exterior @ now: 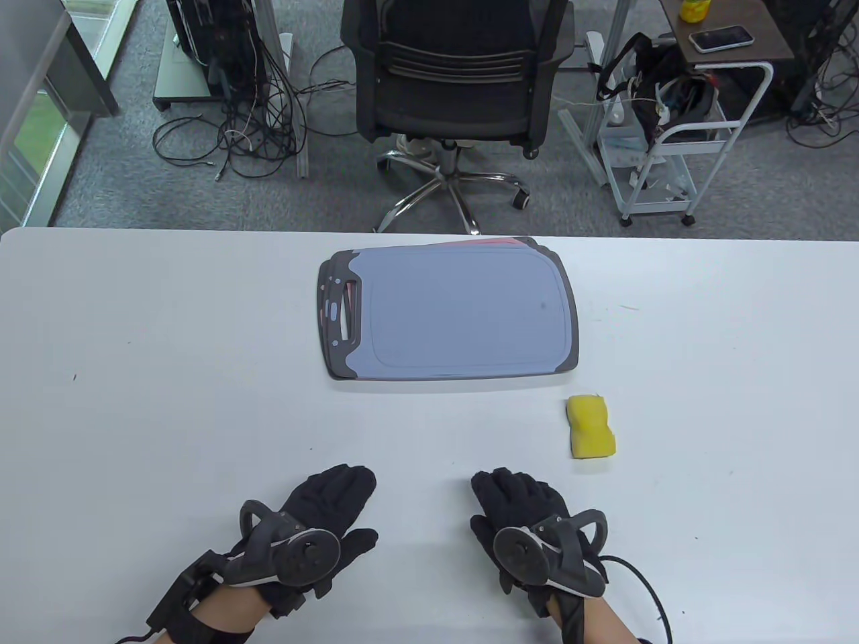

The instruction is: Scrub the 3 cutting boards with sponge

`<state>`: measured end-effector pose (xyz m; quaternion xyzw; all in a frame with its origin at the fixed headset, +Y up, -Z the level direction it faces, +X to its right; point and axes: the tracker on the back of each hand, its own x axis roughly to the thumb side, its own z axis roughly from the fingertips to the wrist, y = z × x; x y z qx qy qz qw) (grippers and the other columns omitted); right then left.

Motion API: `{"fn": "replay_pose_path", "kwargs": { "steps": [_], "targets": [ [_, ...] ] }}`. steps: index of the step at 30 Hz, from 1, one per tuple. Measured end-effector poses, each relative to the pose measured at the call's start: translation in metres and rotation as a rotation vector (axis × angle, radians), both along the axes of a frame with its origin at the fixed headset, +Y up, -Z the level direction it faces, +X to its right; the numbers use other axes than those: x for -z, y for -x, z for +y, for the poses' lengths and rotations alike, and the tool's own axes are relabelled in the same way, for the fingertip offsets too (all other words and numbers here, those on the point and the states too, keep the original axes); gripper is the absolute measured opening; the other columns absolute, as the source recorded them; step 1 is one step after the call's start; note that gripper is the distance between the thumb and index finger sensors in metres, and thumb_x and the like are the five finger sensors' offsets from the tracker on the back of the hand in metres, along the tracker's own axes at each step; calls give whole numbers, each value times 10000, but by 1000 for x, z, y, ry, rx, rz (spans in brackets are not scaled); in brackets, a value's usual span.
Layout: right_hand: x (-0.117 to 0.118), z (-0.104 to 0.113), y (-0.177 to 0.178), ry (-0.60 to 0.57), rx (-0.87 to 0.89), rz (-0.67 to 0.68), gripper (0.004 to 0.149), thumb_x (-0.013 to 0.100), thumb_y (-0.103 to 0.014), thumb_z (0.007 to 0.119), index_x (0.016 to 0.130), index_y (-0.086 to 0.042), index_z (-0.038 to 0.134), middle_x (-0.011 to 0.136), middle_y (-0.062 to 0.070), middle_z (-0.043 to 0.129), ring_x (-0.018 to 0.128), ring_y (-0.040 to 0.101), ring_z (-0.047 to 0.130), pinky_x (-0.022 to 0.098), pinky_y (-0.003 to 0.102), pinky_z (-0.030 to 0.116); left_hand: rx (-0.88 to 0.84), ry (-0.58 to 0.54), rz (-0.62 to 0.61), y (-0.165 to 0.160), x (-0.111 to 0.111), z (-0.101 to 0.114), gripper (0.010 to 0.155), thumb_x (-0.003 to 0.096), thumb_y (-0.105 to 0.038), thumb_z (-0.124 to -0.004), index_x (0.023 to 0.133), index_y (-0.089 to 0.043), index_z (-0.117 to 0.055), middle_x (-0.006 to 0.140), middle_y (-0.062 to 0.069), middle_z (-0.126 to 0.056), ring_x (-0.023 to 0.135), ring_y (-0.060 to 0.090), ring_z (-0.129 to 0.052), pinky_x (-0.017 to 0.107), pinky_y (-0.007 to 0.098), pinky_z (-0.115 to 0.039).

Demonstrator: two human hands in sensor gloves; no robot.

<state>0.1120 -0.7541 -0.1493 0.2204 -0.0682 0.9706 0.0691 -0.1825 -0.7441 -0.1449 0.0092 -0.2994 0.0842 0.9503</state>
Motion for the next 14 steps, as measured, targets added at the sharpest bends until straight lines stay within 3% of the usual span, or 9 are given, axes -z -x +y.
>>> {"fn": "replay_pose_path", "kwargs": {
  "steps": [14],
  "targets": [
    [-4, 1, 14, 31, 23, 112, 679, 480, -521, 745, 1051, -174, 618, 1043, 128, 631, 923, 348, 706, 645, 551, 640, 2, 13, 45, 20, 4, 2, 846, 497, -610, -715, 1170, -196, -413, 1201, 142, -593, 1071, 413, -687, 735, 592, -665]
  ]
}}
